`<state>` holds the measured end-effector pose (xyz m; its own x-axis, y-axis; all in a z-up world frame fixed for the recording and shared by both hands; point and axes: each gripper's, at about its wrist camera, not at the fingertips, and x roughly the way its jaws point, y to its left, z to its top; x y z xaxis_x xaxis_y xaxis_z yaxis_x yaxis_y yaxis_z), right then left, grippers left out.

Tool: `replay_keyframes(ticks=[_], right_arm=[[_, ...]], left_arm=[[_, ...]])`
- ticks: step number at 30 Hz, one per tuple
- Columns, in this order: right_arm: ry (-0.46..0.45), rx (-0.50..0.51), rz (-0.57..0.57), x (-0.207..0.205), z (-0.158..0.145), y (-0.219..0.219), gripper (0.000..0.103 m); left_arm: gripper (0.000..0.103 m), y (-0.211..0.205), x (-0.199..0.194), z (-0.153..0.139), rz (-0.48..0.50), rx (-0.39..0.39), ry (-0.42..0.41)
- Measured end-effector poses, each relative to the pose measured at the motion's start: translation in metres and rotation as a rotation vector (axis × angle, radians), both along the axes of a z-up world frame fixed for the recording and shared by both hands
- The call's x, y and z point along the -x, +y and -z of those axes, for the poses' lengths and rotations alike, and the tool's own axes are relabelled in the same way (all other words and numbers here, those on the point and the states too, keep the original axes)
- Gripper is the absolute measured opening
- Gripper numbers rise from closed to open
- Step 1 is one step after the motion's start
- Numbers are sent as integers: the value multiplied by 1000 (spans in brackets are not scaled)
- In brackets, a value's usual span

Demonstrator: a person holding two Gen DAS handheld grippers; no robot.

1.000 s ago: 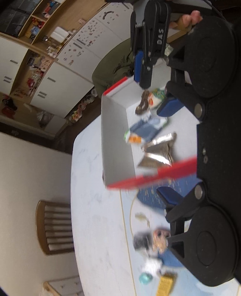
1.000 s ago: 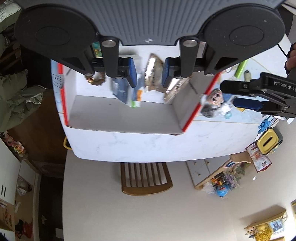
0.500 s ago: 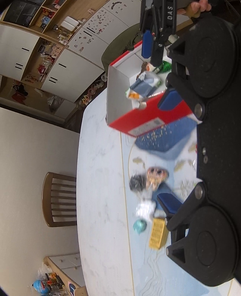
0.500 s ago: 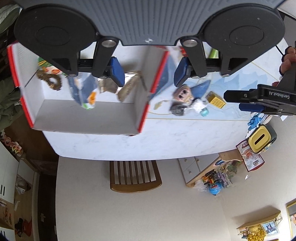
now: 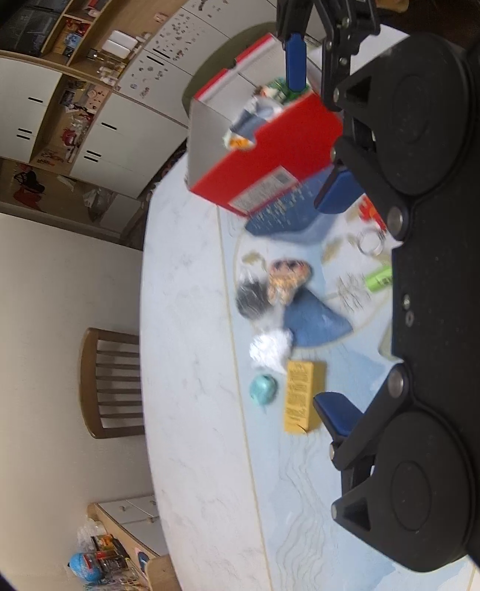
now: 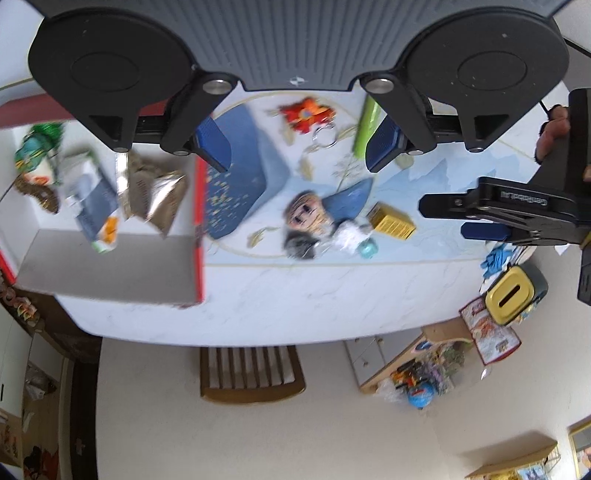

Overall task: Organize objects
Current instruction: 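Withdraw both grippers from the box back over the mat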

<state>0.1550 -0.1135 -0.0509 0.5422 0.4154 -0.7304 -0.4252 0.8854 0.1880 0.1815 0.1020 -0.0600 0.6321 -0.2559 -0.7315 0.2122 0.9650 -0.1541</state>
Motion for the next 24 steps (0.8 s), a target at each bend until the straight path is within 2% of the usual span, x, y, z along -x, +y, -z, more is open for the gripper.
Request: replay_keyframes(ticks=[6, 14, 18, 24], right_arm=[[23, 62, -9, 6, 28, 25, 82], [59, 167, 26, 2, 70, 43, 82], [62, 195, 23, 0, 81, 49, 82], [57, 216, 14, -3, 92, 52, 82]], left_arm=[[103, 19, 6, 25, -34, -32, -10], [103, 22, 14, 54, -3, -70, 3], [103, 19, 13, 68, 18, -86, 36], [103, 13, 14, 85, 46, -124, 34]])
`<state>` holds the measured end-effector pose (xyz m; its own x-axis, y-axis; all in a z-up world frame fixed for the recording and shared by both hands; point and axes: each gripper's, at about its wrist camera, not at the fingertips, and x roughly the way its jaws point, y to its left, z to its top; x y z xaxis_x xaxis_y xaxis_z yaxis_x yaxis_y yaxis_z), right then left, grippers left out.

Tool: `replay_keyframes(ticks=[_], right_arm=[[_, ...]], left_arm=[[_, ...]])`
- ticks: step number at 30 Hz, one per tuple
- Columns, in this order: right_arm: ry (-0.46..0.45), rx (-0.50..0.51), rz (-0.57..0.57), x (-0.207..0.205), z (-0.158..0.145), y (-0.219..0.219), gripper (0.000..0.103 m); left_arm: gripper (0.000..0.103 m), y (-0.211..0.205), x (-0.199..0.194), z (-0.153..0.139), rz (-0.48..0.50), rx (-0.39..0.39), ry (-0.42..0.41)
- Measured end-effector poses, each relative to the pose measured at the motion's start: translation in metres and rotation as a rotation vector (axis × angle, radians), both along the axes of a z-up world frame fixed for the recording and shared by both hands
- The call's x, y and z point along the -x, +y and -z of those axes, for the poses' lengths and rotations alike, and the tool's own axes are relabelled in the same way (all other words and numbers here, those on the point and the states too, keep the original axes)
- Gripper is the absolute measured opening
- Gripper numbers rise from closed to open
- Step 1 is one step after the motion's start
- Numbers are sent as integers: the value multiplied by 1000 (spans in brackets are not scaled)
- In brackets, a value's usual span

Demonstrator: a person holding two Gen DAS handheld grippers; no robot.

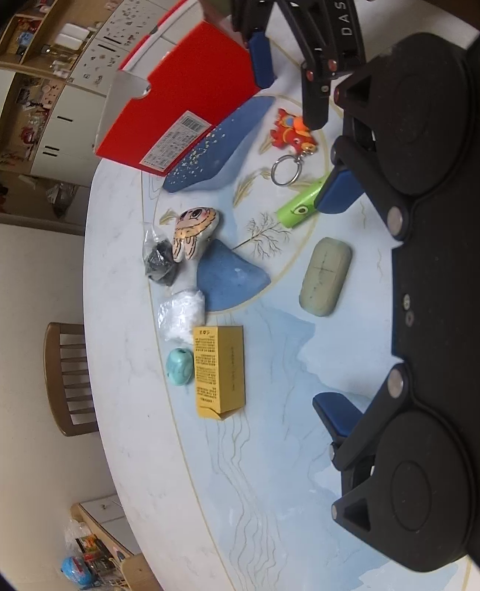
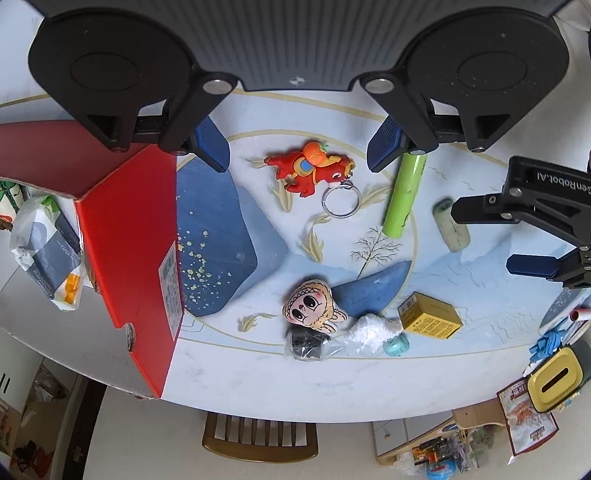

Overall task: Organize objects
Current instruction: 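Lower the left gripper onto the grey soap bar while the right approaches the red keychain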

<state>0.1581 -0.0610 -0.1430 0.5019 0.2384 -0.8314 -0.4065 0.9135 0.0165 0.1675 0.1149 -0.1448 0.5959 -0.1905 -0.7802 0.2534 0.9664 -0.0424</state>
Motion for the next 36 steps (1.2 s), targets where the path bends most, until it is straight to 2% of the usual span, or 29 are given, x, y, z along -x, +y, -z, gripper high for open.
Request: replay_keyframes(ticks=[11, 18, 22, 24, 25, 27, 30, 36], right_arm=[[9, 30, -35, -5, 12, 8, 80], [20, 43, -67, -8, 16, 16, 70], [16, 41, -73, -8, 16, 18, 66], [21, 34, -73, -9, 15, 17, 61], [23, 34, -74, -10, 15, 17, 61], [23, 32, -78, -9, 15, 16, 61], [25, 28, -79, -8, 15, 15, 61], [29, 1, -74, -7, 10, 15, 60]], left_arm=[[100, -8, -2, 14, 98, -43, -35], [84, -9, -6, 19, 144, -66, -31], [80, -10, -6, 19, 166, -67, -38], [71, -10, -5, 19, 176, -62, -41], [69, -11, -5, 18, 180, -62, -42], [59, -11, -4, 16, 186, -68, -50], [51, -12, -2, 15, 195, -64, -46], [51, -11, -4, 13, 179, -45, -19]])
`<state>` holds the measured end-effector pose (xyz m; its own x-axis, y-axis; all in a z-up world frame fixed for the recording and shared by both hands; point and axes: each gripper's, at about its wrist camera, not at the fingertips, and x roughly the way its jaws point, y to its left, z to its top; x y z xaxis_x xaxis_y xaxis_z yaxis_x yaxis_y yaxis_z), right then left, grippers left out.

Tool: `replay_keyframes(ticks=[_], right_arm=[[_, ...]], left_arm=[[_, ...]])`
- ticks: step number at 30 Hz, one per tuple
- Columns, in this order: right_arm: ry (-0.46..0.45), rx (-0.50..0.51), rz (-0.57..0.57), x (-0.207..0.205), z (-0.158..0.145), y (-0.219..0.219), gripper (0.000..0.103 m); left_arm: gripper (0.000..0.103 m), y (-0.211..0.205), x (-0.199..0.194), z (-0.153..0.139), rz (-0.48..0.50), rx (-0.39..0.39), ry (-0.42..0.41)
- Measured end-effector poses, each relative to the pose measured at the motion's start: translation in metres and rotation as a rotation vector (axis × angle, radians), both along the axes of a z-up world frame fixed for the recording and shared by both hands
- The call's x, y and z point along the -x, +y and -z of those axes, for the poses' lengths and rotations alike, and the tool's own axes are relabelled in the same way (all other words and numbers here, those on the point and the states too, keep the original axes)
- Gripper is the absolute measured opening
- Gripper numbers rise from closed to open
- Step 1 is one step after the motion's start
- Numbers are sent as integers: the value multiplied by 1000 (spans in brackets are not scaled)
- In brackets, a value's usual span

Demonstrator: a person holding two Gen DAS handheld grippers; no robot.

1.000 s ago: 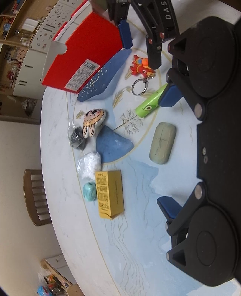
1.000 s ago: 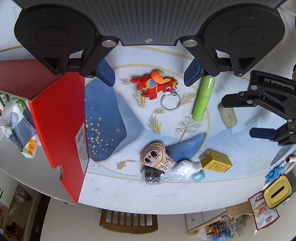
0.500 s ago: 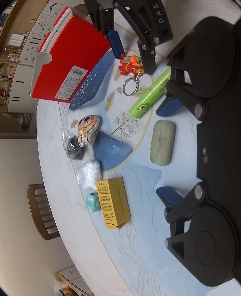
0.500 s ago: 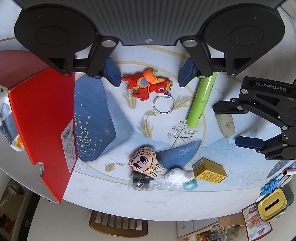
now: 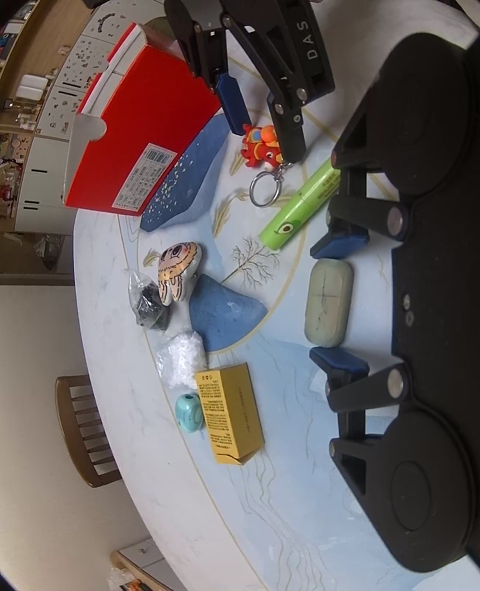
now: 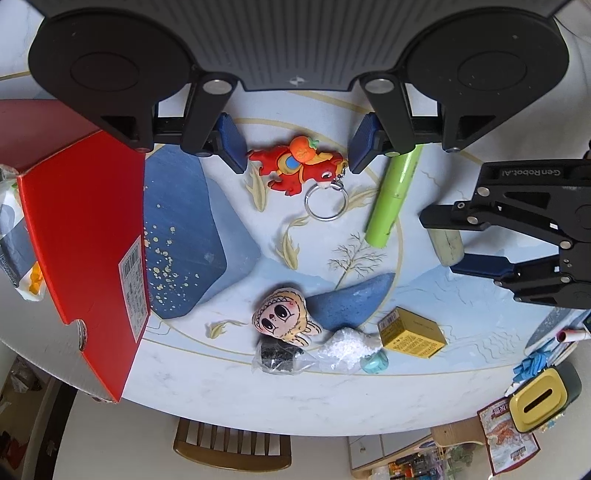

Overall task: Organize objects
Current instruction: 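Lower the left gripper onto the grey soap bar while the right approaches the red keychain, then carry the grey soap bar with the left gripper while the right carries the red dragon keychain into the shoebox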

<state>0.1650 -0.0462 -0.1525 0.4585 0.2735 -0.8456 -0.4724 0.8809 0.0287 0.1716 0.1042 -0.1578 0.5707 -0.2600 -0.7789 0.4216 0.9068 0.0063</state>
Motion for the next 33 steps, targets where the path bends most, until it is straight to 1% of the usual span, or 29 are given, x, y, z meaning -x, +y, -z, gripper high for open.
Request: replay_keyframes(ticks=[8, 11, 15, 19, 25, 29, 33], right_arm=[[25, -53, 27, 5, -17, -7, 60], [17, -73, 30, 8, -30, -12, 60], [-4, -99, 29, 12, -53, -21, 60], [-38, -131, 38, 12, -80, -33, 60], [-101, -183, 64, 7, -124, -63, 60], [-154, -182, 89, 0, -149, -87, 60], [-208, -158, 112, -11, -166, -115, 60]], left_arm=[[51, 8, -3, -12, -47, 93, 70], [50, 10, -3, -22, -65, 127, 86], [50, 5, -1, -39, -57, 138, 77], [50, -3, -2, -59, -48, 157, 65], [50, -25, -5, -89, -24, 172, 47], [50, -47, -6, -107, 12, 171, 33], [50, -73, -10, -120, 47, 175, 25]])
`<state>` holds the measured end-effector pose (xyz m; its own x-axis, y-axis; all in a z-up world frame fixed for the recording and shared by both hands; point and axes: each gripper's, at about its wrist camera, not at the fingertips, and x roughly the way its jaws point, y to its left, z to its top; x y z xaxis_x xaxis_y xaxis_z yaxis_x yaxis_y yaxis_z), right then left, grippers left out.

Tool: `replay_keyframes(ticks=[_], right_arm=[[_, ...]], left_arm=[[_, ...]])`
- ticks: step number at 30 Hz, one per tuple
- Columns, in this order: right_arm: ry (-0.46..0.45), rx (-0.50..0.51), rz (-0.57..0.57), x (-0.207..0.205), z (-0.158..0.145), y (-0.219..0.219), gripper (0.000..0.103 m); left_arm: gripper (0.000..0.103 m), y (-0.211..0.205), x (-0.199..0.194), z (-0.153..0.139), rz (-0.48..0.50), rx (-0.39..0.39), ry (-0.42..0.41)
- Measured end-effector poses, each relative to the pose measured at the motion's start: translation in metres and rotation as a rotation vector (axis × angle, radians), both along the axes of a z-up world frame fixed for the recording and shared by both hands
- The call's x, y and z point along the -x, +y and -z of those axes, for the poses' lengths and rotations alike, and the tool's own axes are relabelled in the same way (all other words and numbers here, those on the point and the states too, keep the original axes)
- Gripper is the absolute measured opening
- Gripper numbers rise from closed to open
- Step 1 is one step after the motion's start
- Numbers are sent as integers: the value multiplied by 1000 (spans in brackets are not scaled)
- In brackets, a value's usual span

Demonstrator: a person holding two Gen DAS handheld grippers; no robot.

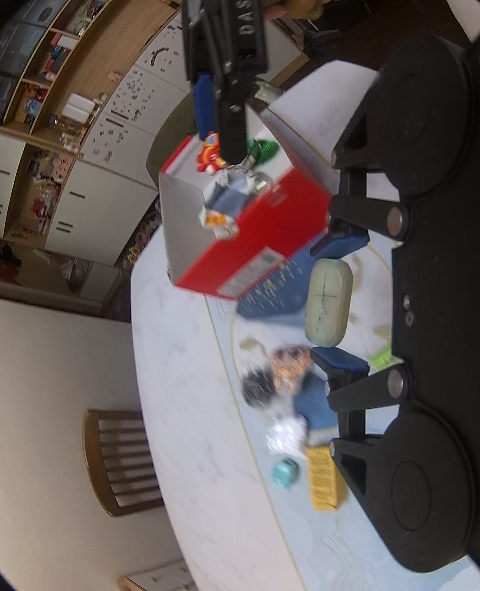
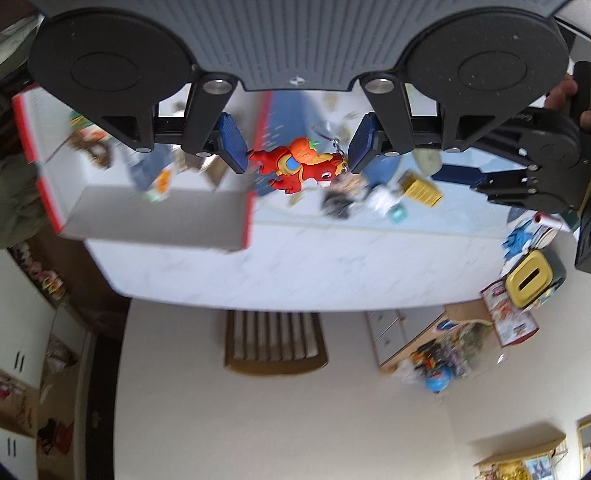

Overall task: Organize objects
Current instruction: 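Carry the grey soap bar with the left gripper while the right carries the red dragon keychain into the shoebox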

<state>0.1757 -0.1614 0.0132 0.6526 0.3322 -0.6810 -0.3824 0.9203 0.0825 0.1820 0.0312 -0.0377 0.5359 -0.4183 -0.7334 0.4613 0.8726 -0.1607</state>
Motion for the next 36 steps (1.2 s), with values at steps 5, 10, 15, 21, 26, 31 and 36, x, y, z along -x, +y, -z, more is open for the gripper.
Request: replay_keyframes(ticks=[5, 10, 15, 21, 26, 31, 36], right_arm=[[-22, 35, 40, -16, -3, -39, 60], [3, 58, 71, -34, 10, -79, 60], [41, 86, 86, -51, 26, -117, 60], [91, 136, 62, -70, 49, -148, 60], [119, 174, 18, -81, 66, -161, 60], [105, 206, -11, -97, 73, -168, 60], [93, 200, -19, -121, 75, -169, 60]], left_arm=[[51, -37, -6, -11, 43, -1, -19], [51, -76, -13, -14, 71, -16, -23], [51, -113, -22, -11, 77, -26, -8], [51, -154, -32, -3, 84, -49, 19], [51, -185, -47, 9, 83, -68, 54], [51, -213, -60, 27, 78, -109, 94], [51, -232, -70, 44, 69, -149, 127]])
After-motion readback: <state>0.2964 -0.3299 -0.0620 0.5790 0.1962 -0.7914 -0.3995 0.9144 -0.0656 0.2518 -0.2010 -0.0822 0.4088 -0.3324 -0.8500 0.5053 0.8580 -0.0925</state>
